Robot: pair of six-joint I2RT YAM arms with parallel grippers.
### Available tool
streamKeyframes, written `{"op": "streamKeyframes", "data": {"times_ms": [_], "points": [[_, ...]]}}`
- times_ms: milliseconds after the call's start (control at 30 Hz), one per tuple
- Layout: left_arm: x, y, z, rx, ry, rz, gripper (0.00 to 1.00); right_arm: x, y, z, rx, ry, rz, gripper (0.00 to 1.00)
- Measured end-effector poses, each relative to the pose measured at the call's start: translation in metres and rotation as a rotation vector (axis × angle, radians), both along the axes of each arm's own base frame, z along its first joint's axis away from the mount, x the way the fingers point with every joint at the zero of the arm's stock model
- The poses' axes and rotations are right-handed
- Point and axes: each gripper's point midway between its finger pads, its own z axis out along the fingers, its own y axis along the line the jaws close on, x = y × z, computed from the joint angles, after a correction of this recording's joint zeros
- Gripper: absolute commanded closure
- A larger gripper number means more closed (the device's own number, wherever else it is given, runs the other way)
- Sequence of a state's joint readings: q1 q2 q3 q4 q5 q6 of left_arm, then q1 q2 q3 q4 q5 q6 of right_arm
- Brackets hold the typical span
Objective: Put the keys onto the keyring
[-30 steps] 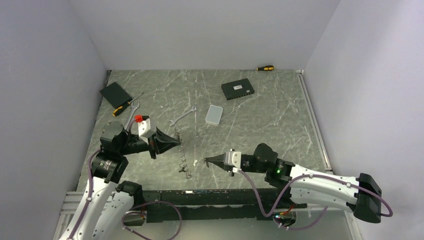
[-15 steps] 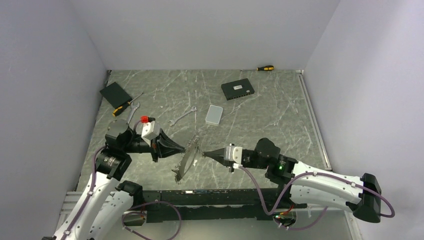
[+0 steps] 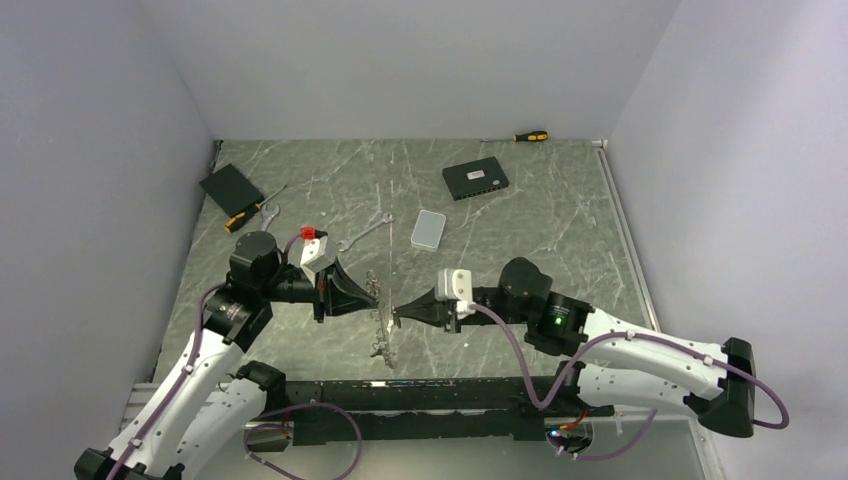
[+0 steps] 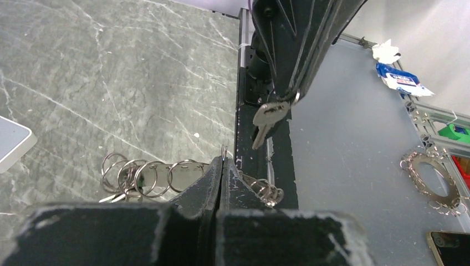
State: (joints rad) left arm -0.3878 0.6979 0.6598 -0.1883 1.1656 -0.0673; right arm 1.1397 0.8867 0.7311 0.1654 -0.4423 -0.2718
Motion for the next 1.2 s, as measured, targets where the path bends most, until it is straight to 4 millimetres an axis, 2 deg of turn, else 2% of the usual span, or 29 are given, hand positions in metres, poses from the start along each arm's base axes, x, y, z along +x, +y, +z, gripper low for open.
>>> {"op": "streamKeyframes", "data": {"times_ms": [167,367,700,933,1200], "points": [[0.003,0.000,-0.003,0.011,0.015,0.017,1.00,0.001,0.013,-0.010,-0.050,0.117,0.009,1.00],[0.003,0.000,-0.004,0.015,0.018,0.023,1.00,0.011,0.024,-0.017,-0.096,0.233,-0.006,1.00],[0.004,-0.001,-0.005,0.019,0.016,0.032,1.00,0.031,0.024,-0.025,-0.116,0.338,-0.065,1.00],[0.005,0.000,-0.007,0.027,0.021,0.041,1.00,0.033,0.027,-0.026,-0.123,0.376,-0.068,1.00],[0.013,0.005,-0.013,0.066,-0.005,0.114,1.00,0.021,0.026,-0.031,-0.168,0.412,-0.011,1.00]]}}
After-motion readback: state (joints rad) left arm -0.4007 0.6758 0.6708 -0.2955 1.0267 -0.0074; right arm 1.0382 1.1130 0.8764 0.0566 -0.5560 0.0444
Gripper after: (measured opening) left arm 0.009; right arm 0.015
